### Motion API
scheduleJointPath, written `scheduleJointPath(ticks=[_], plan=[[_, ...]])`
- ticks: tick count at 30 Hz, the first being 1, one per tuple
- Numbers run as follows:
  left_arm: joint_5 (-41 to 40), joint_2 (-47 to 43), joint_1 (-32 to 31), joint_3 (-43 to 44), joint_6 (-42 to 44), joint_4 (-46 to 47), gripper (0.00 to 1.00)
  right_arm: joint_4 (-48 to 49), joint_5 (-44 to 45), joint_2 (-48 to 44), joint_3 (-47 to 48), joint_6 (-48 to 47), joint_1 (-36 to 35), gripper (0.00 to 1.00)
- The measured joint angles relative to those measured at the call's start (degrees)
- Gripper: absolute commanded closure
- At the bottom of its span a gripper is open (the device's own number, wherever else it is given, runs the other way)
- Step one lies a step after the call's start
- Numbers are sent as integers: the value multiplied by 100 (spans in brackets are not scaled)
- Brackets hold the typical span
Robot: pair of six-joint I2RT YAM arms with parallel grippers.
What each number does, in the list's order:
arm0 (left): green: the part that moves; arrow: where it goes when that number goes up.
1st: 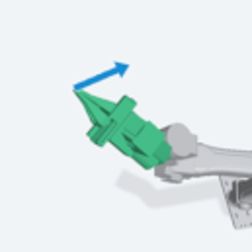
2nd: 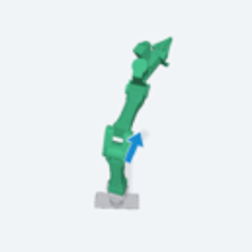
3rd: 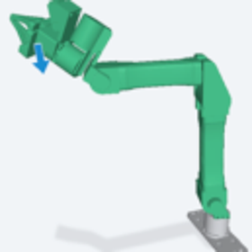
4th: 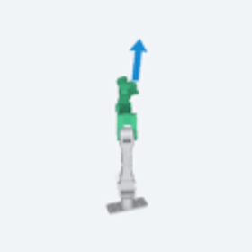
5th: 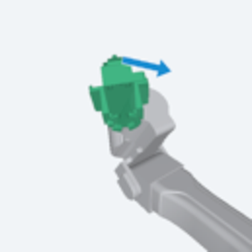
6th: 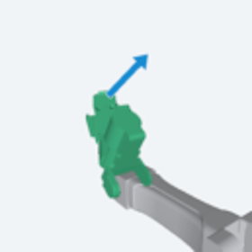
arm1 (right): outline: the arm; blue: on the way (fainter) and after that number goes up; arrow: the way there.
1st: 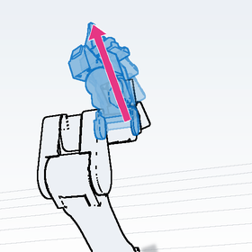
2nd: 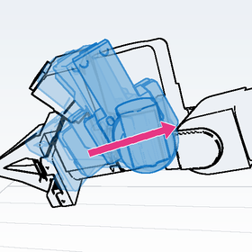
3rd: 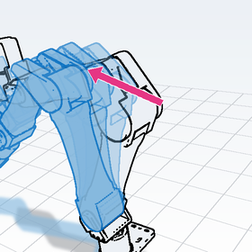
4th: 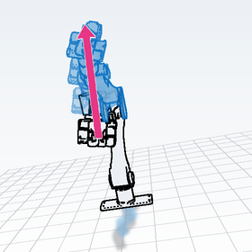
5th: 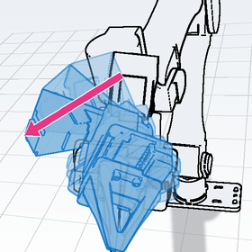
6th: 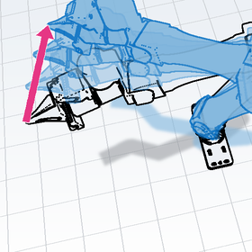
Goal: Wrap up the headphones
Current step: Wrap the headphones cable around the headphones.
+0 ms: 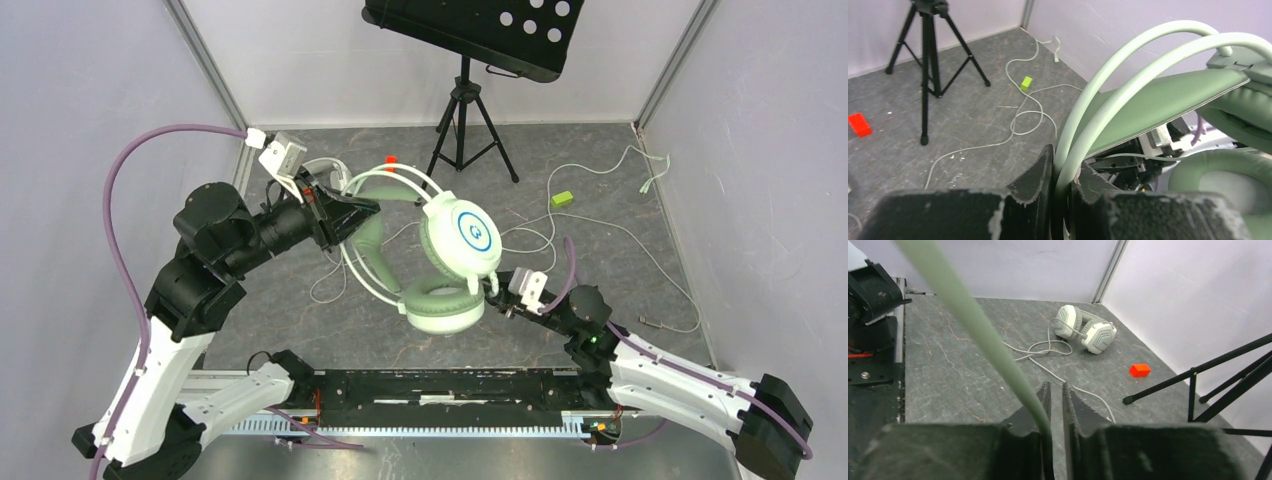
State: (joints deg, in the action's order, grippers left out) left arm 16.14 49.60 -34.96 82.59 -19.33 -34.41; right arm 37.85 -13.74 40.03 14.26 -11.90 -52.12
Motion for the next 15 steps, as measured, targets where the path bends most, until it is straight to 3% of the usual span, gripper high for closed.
scheduleJointPath(ticks=[4, 15], plan=[[343, -72, 0, -96, -17, 28, 82, 94, -92, -35, -33, 20, 0, 62], [186, -85, 0, -103, -11, -72, 82, -114, -195, -817, -275, 22, 0, 65]])
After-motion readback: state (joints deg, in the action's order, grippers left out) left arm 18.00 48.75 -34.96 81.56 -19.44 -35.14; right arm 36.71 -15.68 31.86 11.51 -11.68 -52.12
